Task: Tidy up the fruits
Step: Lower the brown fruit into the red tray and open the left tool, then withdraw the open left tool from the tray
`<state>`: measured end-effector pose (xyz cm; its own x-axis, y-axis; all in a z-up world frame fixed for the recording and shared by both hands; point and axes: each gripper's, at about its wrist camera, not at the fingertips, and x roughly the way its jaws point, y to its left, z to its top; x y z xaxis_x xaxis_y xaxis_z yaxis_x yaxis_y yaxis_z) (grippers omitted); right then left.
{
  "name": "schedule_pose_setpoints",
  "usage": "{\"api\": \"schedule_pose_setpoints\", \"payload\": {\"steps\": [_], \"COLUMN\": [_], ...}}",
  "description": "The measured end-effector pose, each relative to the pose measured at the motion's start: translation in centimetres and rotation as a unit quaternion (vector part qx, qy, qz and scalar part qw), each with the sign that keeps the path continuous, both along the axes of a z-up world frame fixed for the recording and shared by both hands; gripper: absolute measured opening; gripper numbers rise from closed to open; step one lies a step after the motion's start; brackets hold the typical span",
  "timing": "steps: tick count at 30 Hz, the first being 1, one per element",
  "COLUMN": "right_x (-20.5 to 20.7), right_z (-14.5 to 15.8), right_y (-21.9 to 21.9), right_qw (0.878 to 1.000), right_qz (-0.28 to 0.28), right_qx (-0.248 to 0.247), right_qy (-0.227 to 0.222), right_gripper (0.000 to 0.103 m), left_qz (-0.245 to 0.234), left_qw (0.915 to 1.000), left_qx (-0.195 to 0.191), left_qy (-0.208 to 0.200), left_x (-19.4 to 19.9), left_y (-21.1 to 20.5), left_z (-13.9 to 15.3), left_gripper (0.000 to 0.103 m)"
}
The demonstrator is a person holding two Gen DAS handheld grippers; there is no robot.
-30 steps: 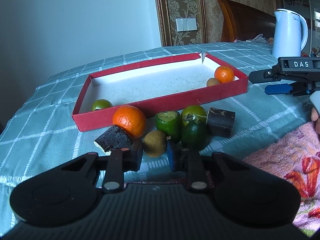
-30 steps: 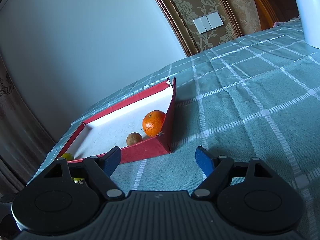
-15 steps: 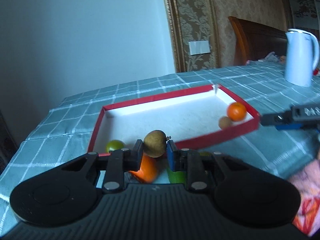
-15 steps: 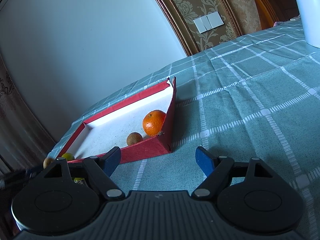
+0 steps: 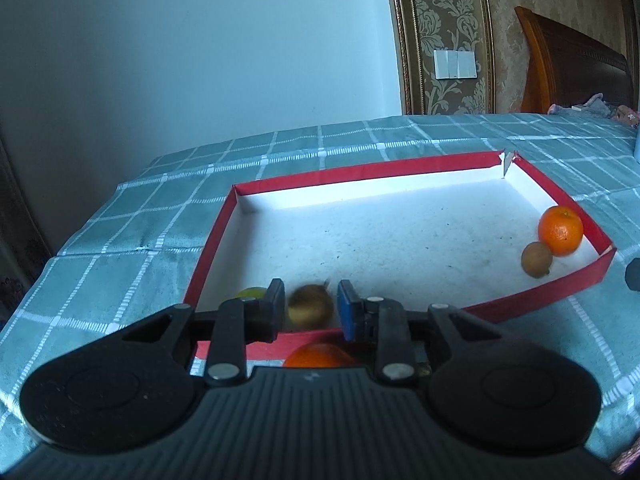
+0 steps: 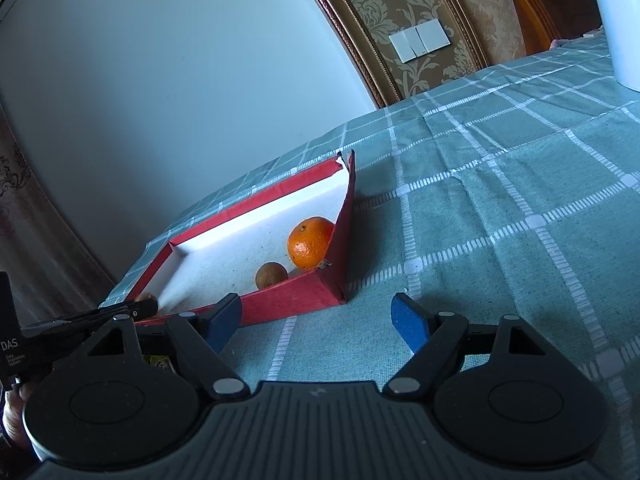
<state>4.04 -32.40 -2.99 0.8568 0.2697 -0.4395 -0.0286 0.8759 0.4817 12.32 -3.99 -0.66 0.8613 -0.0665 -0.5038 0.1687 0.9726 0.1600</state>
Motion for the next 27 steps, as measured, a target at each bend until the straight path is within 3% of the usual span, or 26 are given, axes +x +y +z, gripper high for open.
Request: {"api": "schedule_pose_setpoints", "payload": {"steps": [5,6,9,10,18,27], "right_x": [0.1,0.1,0.0,0.0,0.0,1.4], "right_z": [0.0,0.0,-0.1,0.0,0.0,0.1], "right_y": [-0.1,-0.1,-0.2,-0.2,-0.1,0.2], "right_qw": [1.0,1.0,1.0,1.0,1.0,1.0], "right_qz": [-0.001,-0.002,-0.004,-0.004,-0.005,0.019], "right_qx": [0.002,0.004,0.006,0.005,0.001,-0.01], "right_qy": [0.001,0.001,0.0,0.0,-0.003,-0.003], "right_gripper": [0.083,0.083,0.083,0.083,0.083,0.085], "left_qz": [0.011,0.013,0.026,0.024,0.01,0.042], "left_qw": [0.9999,0.9998,0.9985,0.9976,0.9952,0.9957], "left_qx": [-0.008,-0.01,-0.024,-0.03,-0.06,-0.058], "left_qy": [-0.008,-0.012,-0.042,-0.057,-0.076,-0.059], "left_x": [-0.9,-1.3,-3.6,-4.6,-10.2,-10.3], "left_y": [0.4,0.6,1.5,2.0,4.0,4.5], "left_z": [0.4,0.6,1.5,1.8,1.7,-0.4], "left_gripper": [0.052,0.059,0.094,0.097,0.103,0.103]}}
